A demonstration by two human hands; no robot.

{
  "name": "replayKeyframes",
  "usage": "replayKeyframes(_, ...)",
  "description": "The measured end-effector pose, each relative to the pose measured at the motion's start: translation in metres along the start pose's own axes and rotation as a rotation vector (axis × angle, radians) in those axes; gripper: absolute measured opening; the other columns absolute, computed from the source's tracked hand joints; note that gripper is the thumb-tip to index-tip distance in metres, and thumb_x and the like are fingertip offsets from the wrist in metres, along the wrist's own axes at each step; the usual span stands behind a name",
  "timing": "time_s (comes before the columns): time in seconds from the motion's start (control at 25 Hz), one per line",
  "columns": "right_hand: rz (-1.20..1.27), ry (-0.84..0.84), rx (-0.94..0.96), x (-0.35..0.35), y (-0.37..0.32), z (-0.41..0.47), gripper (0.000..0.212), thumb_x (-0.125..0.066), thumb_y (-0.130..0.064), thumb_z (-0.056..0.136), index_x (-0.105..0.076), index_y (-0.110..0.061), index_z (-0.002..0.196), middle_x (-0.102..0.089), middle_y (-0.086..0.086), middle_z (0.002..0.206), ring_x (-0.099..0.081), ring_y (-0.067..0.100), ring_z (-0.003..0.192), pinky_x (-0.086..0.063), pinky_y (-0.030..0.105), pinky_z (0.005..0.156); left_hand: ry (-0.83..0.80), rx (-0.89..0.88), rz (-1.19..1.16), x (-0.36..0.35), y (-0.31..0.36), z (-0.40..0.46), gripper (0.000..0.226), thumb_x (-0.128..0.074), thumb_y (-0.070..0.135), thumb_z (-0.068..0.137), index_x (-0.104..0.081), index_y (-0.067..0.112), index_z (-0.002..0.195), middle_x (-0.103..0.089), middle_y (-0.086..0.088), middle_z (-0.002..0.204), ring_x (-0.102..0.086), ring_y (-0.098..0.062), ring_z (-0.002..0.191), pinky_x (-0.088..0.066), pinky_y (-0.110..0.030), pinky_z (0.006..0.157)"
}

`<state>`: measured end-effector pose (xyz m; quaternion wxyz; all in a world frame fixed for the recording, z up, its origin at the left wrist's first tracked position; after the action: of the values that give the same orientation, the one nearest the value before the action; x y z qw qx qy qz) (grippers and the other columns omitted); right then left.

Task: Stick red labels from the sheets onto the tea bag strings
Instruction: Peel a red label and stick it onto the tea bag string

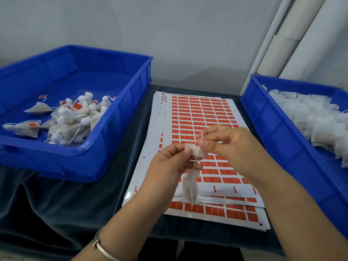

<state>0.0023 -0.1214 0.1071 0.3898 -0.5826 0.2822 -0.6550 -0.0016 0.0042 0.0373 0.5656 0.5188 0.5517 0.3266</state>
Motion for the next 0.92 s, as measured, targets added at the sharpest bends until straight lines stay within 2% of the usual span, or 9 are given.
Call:
replayKeyframes(0.12, 0.035, 0.024, -0.006, 0.001, 0.003, 0.000, 0.021, -0.067, -0.026, 0.080, -0.064, -0.042, 0.067, -0.059, -0.043, 0.071, -0.054, -0.023, 0.080, -0.037, -0.006, 0.057, 0.004, 0.013, 0.018, 0.000, 0.000, -0.001, 0.018, -0.049, 0.018, 0.094, -0.066, 0.013, 0.092, -0.072, -0.002, 0.077, -0.068, -0.015, 0.067, -0.054, -0.033, 0.080)
replayKeyframes(0.28, 0.062, 0.047, -0.051, 0.002, 0.009, 0.001, 0.005, -0.065, -0.039, 0.071, -0.065, -0.043, 0.068, -0.061, -0.040, 0.070, -0.056, -0.021, 0.079, -0.039, -0.004, 0.055, -0.020, 0.010, 0.027, -0.002, 0.000, -0.002, 0.018, -0.051, 0.019, 0.093, -0.068, 0.012, 0.091, -0.071, -0.005, 0.077, -0.066, -0.016, 0.067, -0.053, -0.037, 0.085)
replayKeyframes(0.4, 0.025, 0.056, -0.057, 0.002, 0.013, 0.000, 0.015, -0.067, -0.035, 0.076, -0.063, -0.045, 0.066, -0.058, -0.043, 0.067, -0.054, -0.024, 0.076, -0.041, -0.001, 0.051, -0.017, 0.010, 0.050, -0.002, 0.001, -0.002, 0.018, -0.053, 0.019, 0.092, -0.070, 0.015, 0.085, -0.071, -0.006, 0.077, -0.065, -0.017, 0.068, -0.052, -0.039, 0.086)
replayKeyframes(0.56, 0.004, 0.076, -0.030, 0.002, 0.013, 0.000, 0.021, -0.068, -0.029, 0.079, -0.063, -0.045, 0.067, -0.058, -0.043, 0.065, -0.053, -0.025, 0.075, -0.037, -0.005, 0.053, -0.008, -0.001, 0.078, 0.000, 0.004, -0.004, 0.021, -0.055, 0.017, 0.090, -0.072, 0.020, 0.077, -0.071, -0.004, 0.075, -0.066, -0.017, 0.070, -0.052, -0.040, 0.087)
replayKeyframes(0.68, 0.004, 0.100, -0.007, 0.004, 0.010, -0.001, 0.022, -0.070, -0.027, 0.078, -0.063, -0.046, 0.067, -0.058, -0.042, 0.064, -0.055, -0.023, 0.076, -0.038, -0.004, 0.054, -0.033, -0.017, 0.064, 0.001, 0.008, -0.006, 0.020, -0.057, 0.015, 0.088, -0.073, 0.018, 0.078, -0.069, -0.004, 0.074, -0.064, -0.017, 0.070, -0.052, -0.038, 0.082)
replayKeyframes(0.8, 0.003, 0.114, 0.005, 0.005, 0.007, -0.002, 0.024, -0.070, -0.026, 0.078, -0.062, -0.046, 0.066, -0.057, -0.043, 0.062, -0.054, -0.023, 0.074, -0.038, -0.005, 0.054, -0.008, 0.101, -0.092, 0.005, -0.001, -0.002, 0.020, -0.051, 0.021, 0.092, -0.066, 0.008, 0.097, -0.069, -0.007, 0.077, -0.065, -0.018, 0.067, -0.055, -0.031, 0.067)
replayKeyframes(0.92, -0.002, 0.099, 0.016, 0.005, 0.004, -0.002, 0.026, -0.070, -0.026, 0.079, -0.061, -0.047, 0.067, -0.057, -0.043, 0.062, -0.055, -0.022, 0.075, -0.038, -0.005, 0.055, -0.058, 0.184, -0.198, 0.004, -0.008, 0.001, 0.028, -0.053, 0.027, 0.091, -0.063, 0.009, 0.110, -0.072, -0.006, 0.084, -0.068, -0.014, 0.063, -0.052, -0.023, 0.054)
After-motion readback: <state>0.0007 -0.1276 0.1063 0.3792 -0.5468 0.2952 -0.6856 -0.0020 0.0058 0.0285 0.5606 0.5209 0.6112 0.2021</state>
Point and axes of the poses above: each hand's wrist, its own z-axis towards the middle knuckle, its own x-axis out of the back of the hand, y = z × x, the point moved 8 cm from there along z, towards the middle knuckle
